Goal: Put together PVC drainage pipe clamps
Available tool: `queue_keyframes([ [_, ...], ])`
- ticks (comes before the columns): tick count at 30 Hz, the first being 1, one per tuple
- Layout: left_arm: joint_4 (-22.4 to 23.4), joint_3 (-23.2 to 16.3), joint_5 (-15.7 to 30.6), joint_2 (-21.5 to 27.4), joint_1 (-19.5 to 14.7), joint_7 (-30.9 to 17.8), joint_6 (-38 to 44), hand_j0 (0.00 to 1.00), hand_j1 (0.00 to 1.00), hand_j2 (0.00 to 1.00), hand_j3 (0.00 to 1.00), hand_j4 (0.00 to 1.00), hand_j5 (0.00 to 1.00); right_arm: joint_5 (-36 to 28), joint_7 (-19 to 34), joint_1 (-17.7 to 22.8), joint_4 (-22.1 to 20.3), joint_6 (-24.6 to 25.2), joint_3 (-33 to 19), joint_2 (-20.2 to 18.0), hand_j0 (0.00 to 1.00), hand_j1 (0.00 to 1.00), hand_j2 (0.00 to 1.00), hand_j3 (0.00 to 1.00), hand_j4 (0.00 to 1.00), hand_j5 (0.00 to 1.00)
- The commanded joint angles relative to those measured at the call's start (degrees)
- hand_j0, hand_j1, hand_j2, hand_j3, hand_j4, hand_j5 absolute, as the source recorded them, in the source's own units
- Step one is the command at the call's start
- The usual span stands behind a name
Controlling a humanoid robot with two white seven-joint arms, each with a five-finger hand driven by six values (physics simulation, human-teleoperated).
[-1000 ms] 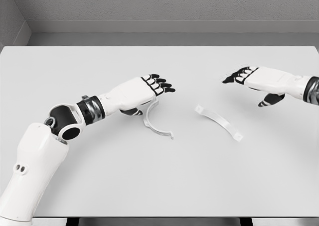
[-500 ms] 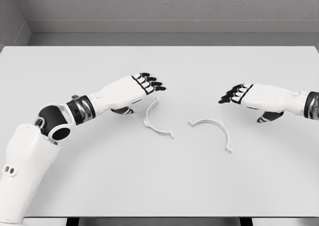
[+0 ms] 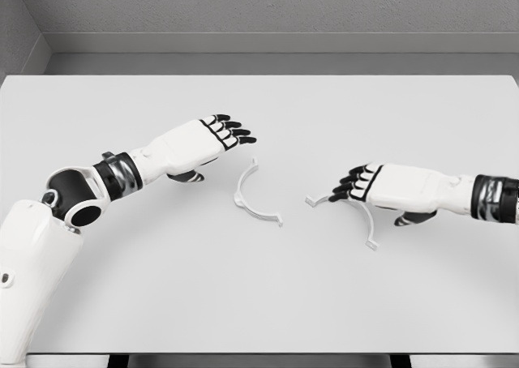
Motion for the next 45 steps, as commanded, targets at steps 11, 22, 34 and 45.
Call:
queue_keyframes([
  [11, 0.07, 0.05, 0.27, -0.05, 0.09, 0.04, 0.12, 1.00, 1.00, 1.00, 1.00, 1.00, 1.00, 0.20, -0.02, 0.35, -0.65, 0.15, 2.58, 0.28, 1.00, 1.00, 1.00, 1.00, 1.00, 1.00],
  [22, 0.16, 0.13, 0.27, -0.05, 0.09, 0.04, 0.12, 1.00, 1.00, 1.00, 1.00, 1.00, 1.00, 0.11, -0.02, 0.35, -2.50, 0.15, 3.19, 1.42, 1.00, 1.00, 1.00, 1.00, 1.00, 1.00],
  [34, 0.07, 0.13, 0.27, -0.05, 0.09, 0.04, 0.12, 1.00, 1.00, 1.00, 1.00, 1.00, 1.00, 0.29, -0.02, 0.35, -2.50, 0.15, 3.63, 2.74, 1.00, 1.00, 1.00, 1.00, 1.00, 1.00],
  [45, 0.16, 0.22, 0.27, -0.05, 0.09, 0.04, 0.12, 1.00, 1.00, 1.00, 1.00, 1.00, 1.00, 0.37, -0.02, 0.44, -1.97, 0.15, 2.84, 1.86, 1.00, 1.00, 1.00, 1.00, 1.00, 1.00],
])
